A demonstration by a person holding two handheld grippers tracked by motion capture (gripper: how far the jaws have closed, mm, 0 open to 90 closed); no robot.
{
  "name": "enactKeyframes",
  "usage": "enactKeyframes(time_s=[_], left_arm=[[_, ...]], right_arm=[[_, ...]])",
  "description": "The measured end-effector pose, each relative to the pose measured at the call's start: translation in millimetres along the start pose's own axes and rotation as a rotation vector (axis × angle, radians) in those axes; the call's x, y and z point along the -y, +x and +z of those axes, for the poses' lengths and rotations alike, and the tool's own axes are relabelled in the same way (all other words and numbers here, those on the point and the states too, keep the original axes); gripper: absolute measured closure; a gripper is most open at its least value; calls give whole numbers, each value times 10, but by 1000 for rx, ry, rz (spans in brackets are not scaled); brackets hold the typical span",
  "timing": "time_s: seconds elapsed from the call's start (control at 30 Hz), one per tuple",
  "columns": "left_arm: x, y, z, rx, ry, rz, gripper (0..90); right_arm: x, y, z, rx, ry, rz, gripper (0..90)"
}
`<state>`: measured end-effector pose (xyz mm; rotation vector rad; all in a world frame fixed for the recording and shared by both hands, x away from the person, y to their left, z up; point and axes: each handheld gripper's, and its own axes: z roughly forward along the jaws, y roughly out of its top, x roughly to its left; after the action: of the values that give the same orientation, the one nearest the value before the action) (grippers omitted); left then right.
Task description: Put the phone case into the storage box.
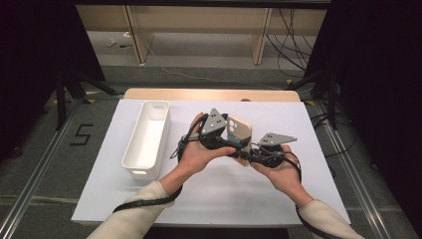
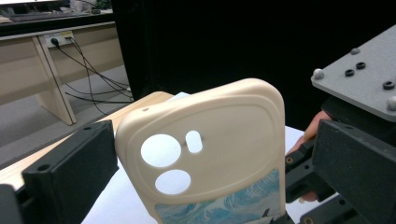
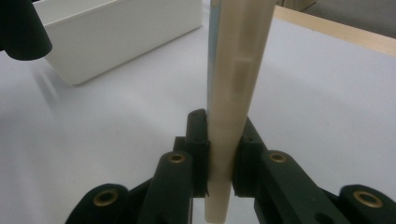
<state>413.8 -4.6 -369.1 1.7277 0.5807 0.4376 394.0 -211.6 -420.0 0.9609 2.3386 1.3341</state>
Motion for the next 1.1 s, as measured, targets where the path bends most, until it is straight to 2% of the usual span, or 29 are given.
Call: enactKeyframes(time_s=[0.63,1.1], left_arm=[[10,-12,64,-66,-2,-30,14],[17,-14,65,-72,-14,-43,62]], right_arm=[[-6,59,33,2,-6,0,804],[-3,60,37,11,-8,3,804]])
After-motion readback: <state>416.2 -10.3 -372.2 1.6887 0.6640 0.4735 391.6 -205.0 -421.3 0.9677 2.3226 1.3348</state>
